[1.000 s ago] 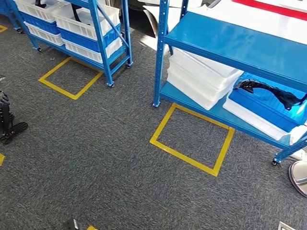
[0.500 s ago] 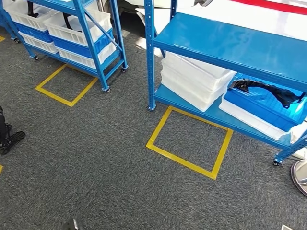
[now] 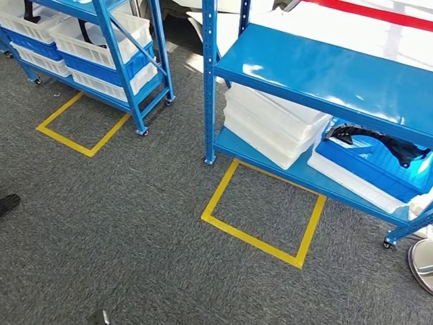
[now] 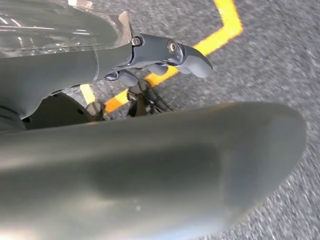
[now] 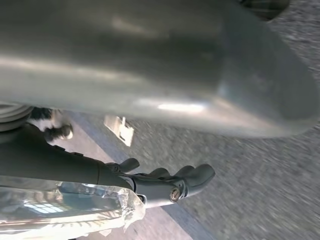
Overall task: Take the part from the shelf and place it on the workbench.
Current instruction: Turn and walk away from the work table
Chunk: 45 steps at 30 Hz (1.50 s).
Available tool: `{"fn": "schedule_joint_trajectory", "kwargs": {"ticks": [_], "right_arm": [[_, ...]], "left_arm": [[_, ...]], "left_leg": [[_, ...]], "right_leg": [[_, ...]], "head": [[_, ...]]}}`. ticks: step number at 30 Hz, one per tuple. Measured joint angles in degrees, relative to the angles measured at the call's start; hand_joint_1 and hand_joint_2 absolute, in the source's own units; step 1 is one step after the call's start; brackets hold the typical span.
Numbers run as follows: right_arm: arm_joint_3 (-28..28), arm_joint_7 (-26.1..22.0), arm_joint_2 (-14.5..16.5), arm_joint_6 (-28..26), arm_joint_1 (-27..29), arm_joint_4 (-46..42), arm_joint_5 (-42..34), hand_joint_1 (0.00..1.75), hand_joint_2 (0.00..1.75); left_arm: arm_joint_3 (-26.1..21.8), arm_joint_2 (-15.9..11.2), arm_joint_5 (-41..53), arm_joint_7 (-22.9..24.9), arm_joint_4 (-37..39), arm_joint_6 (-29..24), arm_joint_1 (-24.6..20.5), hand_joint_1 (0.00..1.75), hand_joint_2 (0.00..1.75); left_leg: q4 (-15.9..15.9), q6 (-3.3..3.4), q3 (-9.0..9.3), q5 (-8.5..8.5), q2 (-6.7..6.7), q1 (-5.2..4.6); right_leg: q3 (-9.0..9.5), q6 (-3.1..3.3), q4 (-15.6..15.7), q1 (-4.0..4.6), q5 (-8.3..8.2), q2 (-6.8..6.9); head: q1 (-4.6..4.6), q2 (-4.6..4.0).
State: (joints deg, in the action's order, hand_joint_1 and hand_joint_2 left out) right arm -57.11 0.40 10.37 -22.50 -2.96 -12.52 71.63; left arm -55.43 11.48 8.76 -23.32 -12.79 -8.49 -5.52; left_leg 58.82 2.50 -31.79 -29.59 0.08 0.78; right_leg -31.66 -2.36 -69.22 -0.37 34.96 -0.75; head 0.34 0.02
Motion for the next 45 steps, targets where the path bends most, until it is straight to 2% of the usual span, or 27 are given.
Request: {"fn": "schedule_joint_trajectory", "kwargs": {"ticks": [2,3,4,5,6,7,8,9,11,12,14,16,18,19,20,21,22,23,24,25,29,30,34,39,41,43,45], "right_arm": [[0.00,0.05,-0.03,-0.07,0.12,0.00,0.16,0.00,0.00],[0.00,0.09,-0.06,-0.13,0.20,0.00,0.24,0.00,0.00],[0.00,0.14,-0.10,-0.20,0.26,0.00,0.30,0.00,0.00],[0.00,0.17,-0.15,-0.25,0.32,0.00,0.37,0.00,0.00],[0.00,0.20,-0.19,-0.28,0.49,0.03,0.42,0.00,0.00],[0.01,0.23,-0.22,-0.31,0.57,0.05,0.48,0.00,0.00],[0.03,0.25,-0.23,-0.33,0.58,0.08,0.54,0.00,0.00],[0.08,0.27,-0.24,-0.36,0.56,0.10,0.57,0.00,0.00],[0.22,0.28,-0.26,-0.43,0.45,0.08,0.68,0.00,0.00],[0.28,0.28,-0.27,-0.46,0.50,0.07,0.75,0.00,0.00],[0.34,0.28,-0.29,-0.51,0.46,0.05,0.92,0.00,0.00],[0.41,0.27,-0.28,-0.51,0.32,0.07,1.08,0.00,0.00],[0.45,0.22,-0.28,-0.50,0.27,0.07,1.12,0.00,0.00],[0.46,0.18,-0.29,-0.49,0.27,0.07,1.11,0.00,0.00],[0.46,0.09,-0.29,-0.48,0.26,0.07,1.06,0.00,0.00],[0.46,-0.02,-0.27,-0.44,0.32,0.08,0.93,0.00,0.00],[0.46,-0.12,-0.22,-0.40,0.33,0.13,0.74,0.00,0.00],[0.45,-0.27,-0.17,-0.36,0.29,0.16,0.51,0.00,0.00],[0.45,-0.39,-0.13,-0.33,0.25,0.19,0.30,0.00,0.00],[0.44,-0.50,-0.12,-0.33,0.16,0.21,0.15,0.00,0.00],[0.43,-0.73,-0.16,-0.34,0.12,0.20,-0.26,0.00,0.00],[0.40,-0.74,-0.16,-0.33,0.09,0.20,-0.44,0.00,0.00],[0.22,-0.77,-0.18,-0.30,0.05,0.20,-0.97,0.00,0.00],[0.05,-0.89,-0.14,-0.28,0.03,0.22,-1.20,0.00,0.00],[-0.13,-0.90,-0.15,-0.26,0.01,0.20,-1.31,0.00,0.00],[-0.28,-0.90,-0.17,-0.23,-0.03,0.17,-1.42,0.00,0.00],[-0.37,-0.86,-0.18,-0.19,-0.03,0.18,-1.48,0.00,0.00]], "left_arm": [[-0.01,0.02,0.00,0.00,0.00,-0.01,0.03,0.00,0.00],[-0.01,0.02,-0.01,0.00,0.00,-0.02,0.09,0.00,0.00],[-0.02,0.03,-0.01,0.00,0.00,-0.03,0.13,0.00,0.00],[-0.02,0.04,-0.02,0.00,0.00,-0.03,0.15,0.00,0.00],[-0.02,0.05,-0.01,0.00,0.01,-0.03,0.10,0.00,0.00],[-0.02,0.06,0.11,0.00,0.01,-0.03,0.04,0.00,0.00],[-0.02,0.08,0.21,0.02,0.01,-0.03,-0.04,0.00,0.00],[-0.02,0.10,0.26,0.03,0.01,-0.03,-0.10,0.00,0.00],[-0.02,0.16,0.24,0.04,0.00,-0.03,-0.21,0.00,0.00],[-0.02,0.17,0.19,0.03,0.00,-0.03,-0.25,0.00,0.00],[-0.02,0.17,0.23,0.01,0.00,-0.03,-0.29,0.00,0.00],[-0.02,0.17,0.31,0.09,0.00,-0.16,-0.25,0.00,0.00],[-0.02,0.17,0.33,0.45,0.00,-0.49,-0.22,0.00,0.00],[-0.02,0.17,0.33,0.67,0.00,-0.74,-0.21,0.00,0.00],[-0.02,0.17,0.33,0.92,0.00,-1.07,-0.20,0.00,0.00],[-0.03,0.16,0.33,1.19,0.00,-1.46,-0.17,0.00,0.00],[-0.03,0.14,0.34,1.44,0.00,-1.91,-0.14,0.00,0.00],[-0.04,0.13,0.34,1.68,0.00,-2.32,-0.13,0.00,0.00],[-0.04,0.11,0.29,1.84,0.00,-2.63,-0.12,0.00,0.00],[-0.04,0.10,0.23,1.89,0.00,-2.85,-0.13,0.00,0.00],[-0.04,0.16,0.16,1.81,0.00,-3.13,-0.23,0.00,0.00],[-0.04,0.18,0.18,1.77,0.00,-3.15,-0.27,0.00,0.00],[-0.04,0.19,0.18,1.64,0.00,-3.28,-0.34,0.00,0.00],[-0.04,0.19,0.18,1.60,0.00,-3.29,-0.38,0.00,0.00],[-0.04,0.22,0.18,1.59,0.00,-3.29,-0.43,0.00,0.00],[-0.04,0.26,0.18,1.58,0.00,-3.29,-0.47,0.00,0.00],[-0.04,0.27,0.18,1.58,0.00,-3.29,-0.45,0.00,0.00]], "left_leg": [[-0.25,-0.24,1.95,-1.35,-0.06,0.38],[-0.27,-0.44,3.08,-2.17,-0.11,0.59],[-0.27,-0.67,4.30,-3.03,-0.16,0.80],[-0.29,-0.95,5.54,-3.92,-0.18,0.98],[-0.30,-1.23,6.69,-4.79,-0.18,1.10],[-0.42,-1.56,7.51,-5.53,-0.18,1.14],[-0.74,-1.99,8.09,-6.12,-0.18,1.15],[-1.00,-2.43,8.54,-6.38,-0.16,1.11],[-0.78,-3.28,8.88,-5.88,-0.12,1.11],[0.79,-3.50,8.44,-5.26,-0.10,1.11],[6.82,-3.58,5.19,-5.29,-0.10,1.06],[13.08,-3.51,0.42,-8.38,-0.10,0.83],[14.77,-3.41,-2.86,-11.28,-0.10,0.64],[13.47,-3.23,-3.53,-10.77,-0.10,0.55],[10.96,-2.92,-3.68,-8.54,-0.10,0.43],[7.84,-2.52,-3.63,-4.93,-0.08,0.25],[5.21,-2.20,-3.60,-2.16,-0.07,0.03],[3.46,-1.97,-3.58,0.04,-0.08,-0.16],[2.66,-1.84,-3.64,1.12,-0.09,-0.33],[2.46,-1.86,-3.57,1.02,-0.14,-0.39],[1.74,-1.75,-3.21,1.57,-0.32,-0.43],[1.74,-1.60,-3.20,1.46,-0.32,-0.48],[1.76,-0.98,-3.08,1.05,-0.32,-0.66],[1.81,-0.36,-2.97,0.79,-0.31,-1.09],[1.53,0.01,-2.76,0.87,-0.24,-0.91],[1.18,0.38,-2.41,0.95,0.02,-0.50],[1.11,0.53,-2.24,0.88,0.36,-0.35]], "right_leg": [[-4.63,-0.49,-3.99,-0.33,2.71,0.09],[-6.04,-0.73,-3.91,-0.46,3.31,0.15],[-6.73,-0.95,-2.32,-0.57,2.61,0.23],[-6.89,-1.13,0.46,-0.64,0.35,0.38],[-6.94,-1.14,3.57,-0.68,-3.50,0.65],[-6.91,-0.87,5.98,-0.58,-6.36,0.97],[-6.95,-0.29,7.45,-0.43,-8.62,1.15],[-7.01,0.44,8.07,-0.26,-9.58,1.23],[-6.31,1.78,8.50,-0.21,-8.88,0.96],[-5.59,2.26,9.02,-0.30,-8.56,0.86],[-3.92,3.09,9.92,-0.47,-7.91,0.67],[-2.59,3.59,10.20,-0.31,-7.01,0.45],[-1.23,3.70,10.20,-0.14,-5.95,0.12],[-0.39,3.66,10.20,-0.05,-5.35,-0.04],[0.51,3.58,10.20,0.02,-4.71,-0.15],[1.29,3.45,10.22,0.08,-4.07,-0.21],[1.96,3.23,10.15,0.16,-3.50,-0.30],[2.28,2.92,10.08,0.22,-2.99,-0.36],[2.46,2.58,10.11,0.27,-2.63,-0.42],[2.66,2.31,10.15,0.31,-2.36,-0.45],[3.32,2.85,11.23,0.31,-2.48,-0.36],[3.48,2.73,11.53,0.30,-2.46,-0.36],[3.99,2.03,12.37,0.20,-2.38,-0.35],[4.23,0.70,12.79,-0.25,-2.35,-0.37],[4.27,0.22,12.51,-0.33,-2.03,-0.33],[2.86,-0.14,9.05,-0.35,0.00,-0.09],[-1.03,-0.32,1.44,-0.51,3.41,0.08]], "head": [[0.03,0.00],[0.04,0.00],[0.05,0.00],[0.05,0.00],[0.07,0.00],[0.12,0.00],[0.13,0.00],[0.17,0.00],[0.14,0.00],[0.15,0.00],[0.02,0.00],[-0.07,0.00],[-0.07,0.00],[-0.08,0.00],[-0.08,0.00],[-0.08,0.00],[-0.01,0.00],[0.00,0.00],[0.05,0.00],[0.07,0.00],[0.08,0.00],[0.08,0.00],[0.07,0.00],[0.07,0.00],[0.07,0.00],[0.10,0.00],[0.14,0.00]]}}
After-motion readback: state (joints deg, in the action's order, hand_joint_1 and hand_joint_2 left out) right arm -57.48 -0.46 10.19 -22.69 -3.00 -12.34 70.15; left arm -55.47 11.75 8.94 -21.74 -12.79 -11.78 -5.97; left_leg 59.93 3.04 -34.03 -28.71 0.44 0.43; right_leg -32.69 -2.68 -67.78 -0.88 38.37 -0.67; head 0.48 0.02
